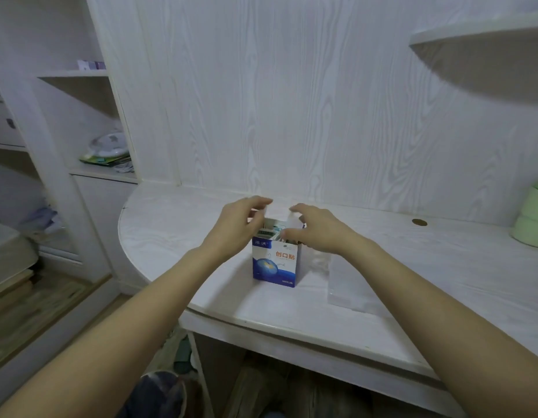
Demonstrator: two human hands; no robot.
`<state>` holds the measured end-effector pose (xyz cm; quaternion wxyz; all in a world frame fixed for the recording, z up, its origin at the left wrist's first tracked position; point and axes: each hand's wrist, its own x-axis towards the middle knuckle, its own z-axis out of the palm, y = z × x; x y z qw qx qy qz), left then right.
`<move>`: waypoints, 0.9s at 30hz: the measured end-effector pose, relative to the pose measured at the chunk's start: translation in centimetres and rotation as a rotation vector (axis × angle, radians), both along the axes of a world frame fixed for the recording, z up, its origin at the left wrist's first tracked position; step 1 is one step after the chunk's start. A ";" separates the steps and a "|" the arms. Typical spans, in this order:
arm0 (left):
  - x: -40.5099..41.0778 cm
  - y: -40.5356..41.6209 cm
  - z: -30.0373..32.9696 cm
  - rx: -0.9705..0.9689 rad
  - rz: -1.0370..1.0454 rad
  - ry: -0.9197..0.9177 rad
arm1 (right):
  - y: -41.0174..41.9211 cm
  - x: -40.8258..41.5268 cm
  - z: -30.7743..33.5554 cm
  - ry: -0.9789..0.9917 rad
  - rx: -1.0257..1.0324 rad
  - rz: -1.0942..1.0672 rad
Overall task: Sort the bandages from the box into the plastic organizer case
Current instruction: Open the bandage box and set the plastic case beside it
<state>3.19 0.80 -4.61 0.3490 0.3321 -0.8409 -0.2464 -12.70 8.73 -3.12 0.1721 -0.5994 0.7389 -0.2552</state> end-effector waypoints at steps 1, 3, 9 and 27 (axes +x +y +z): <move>0.1 0.0 0.0 -0.054 0.044 0.006 | 0.2 0.0 -0.1 -0.015 -0.034 0.001; 0.3 0.0 -0.3 -0.136 0.134 -0.034 | 0.6 -0.3 -0.5 -0.094 -0.104 -0.029; 0.3 0.6 -1.1 -0.188 0.129 -0.291 | 1.2 -1.1 -2.5 -0.021 -0.148 -0.202; -1.8 4.5 -1.8 -0.251 0.182 -0.186 | 5.0 -1.6 -2.6 -0.216 -0.259 -0.240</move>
